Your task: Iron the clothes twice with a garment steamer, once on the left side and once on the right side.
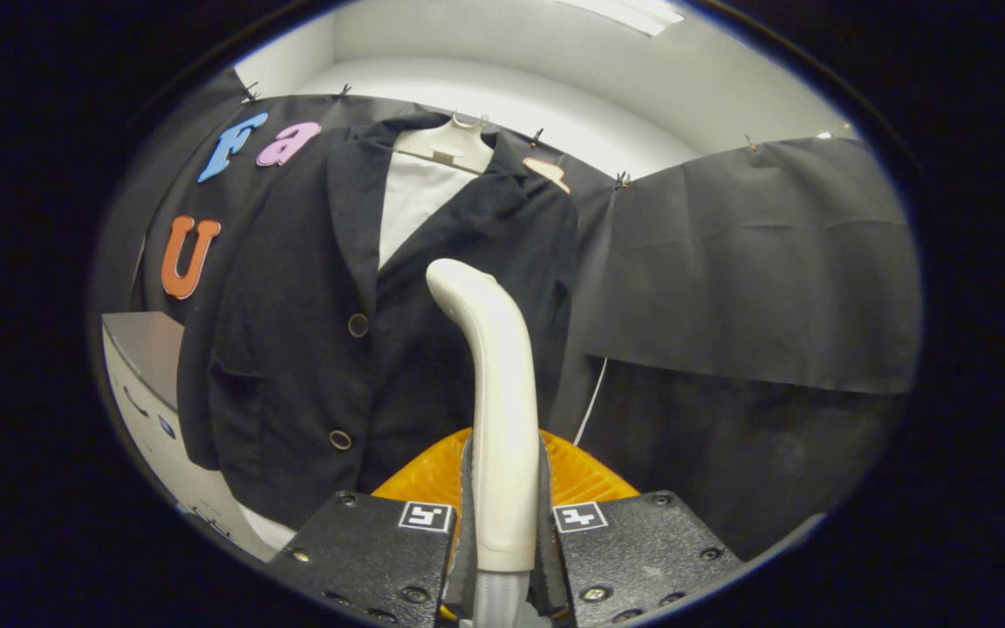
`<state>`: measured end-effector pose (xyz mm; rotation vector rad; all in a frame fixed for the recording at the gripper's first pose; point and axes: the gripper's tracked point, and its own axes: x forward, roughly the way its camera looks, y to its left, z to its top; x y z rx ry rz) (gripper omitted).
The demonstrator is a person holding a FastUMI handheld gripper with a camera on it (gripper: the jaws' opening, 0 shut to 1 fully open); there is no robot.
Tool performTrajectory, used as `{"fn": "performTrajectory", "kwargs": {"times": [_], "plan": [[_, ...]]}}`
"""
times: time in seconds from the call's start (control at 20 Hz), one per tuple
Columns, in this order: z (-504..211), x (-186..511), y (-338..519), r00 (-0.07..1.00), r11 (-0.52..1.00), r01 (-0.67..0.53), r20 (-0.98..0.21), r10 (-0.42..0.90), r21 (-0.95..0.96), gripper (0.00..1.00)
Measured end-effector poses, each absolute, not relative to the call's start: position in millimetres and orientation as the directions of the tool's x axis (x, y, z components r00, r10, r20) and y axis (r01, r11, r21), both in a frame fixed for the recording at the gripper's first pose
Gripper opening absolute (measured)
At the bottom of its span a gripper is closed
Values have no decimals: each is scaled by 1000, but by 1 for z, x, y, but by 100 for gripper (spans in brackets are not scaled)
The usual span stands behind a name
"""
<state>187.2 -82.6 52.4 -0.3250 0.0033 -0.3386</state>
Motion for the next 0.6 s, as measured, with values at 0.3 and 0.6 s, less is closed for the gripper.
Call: {"fn": "performTrajectory", "kwargs": {"times": [0.3, 0.6], "plan": [[7, 167, -85, 932, 882, 334, -21, -361, -333, 29], [-32, 147, -89, 916, 866, 350, -66, -397, -357, 29]]}}
